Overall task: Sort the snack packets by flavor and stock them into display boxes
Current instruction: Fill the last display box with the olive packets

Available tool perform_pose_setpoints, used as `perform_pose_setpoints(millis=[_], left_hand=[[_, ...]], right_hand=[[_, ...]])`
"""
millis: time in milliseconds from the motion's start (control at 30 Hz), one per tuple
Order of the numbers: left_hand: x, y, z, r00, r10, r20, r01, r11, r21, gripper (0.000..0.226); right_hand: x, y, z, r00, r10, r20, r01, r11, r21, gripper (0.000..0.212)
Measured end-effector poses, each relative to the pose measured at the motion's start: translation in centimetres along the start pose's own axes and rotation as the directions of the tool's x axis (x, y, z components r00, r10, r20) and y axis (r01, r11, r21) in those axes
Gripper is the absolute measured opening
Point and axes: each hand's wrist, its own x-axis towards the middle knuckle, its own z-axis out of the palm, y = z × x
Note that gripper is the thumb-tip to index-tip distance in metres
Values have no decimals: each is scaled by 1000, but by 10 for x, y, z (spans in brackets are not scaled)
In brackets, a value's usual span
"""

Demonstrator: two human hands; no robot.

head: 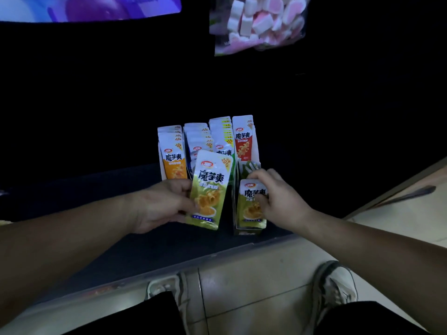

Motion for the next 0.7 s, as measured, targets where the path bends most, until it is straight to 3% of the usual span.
perform_pose_setpoints(millis=[267,400,567,700], left_hand=[[22,0,41,955,152,-254,-139,988,68,32],[28,3,54,951,174,-255,-160,984,77,24],[34,-5,58,954,179,-240,-149,979,138,17],[42,-11,60,946,217,-240,-167,963,212,16]], right_hand=[[-9,1,2,995,-99,-7,99,993,-61,39],[-1,0,-7,991,-122,-49,120,992,-40,36],[-2,11,2,987,-85,135,85,996,6,29],[2,14,-1,999,50,-12,-48,996,79,29]])
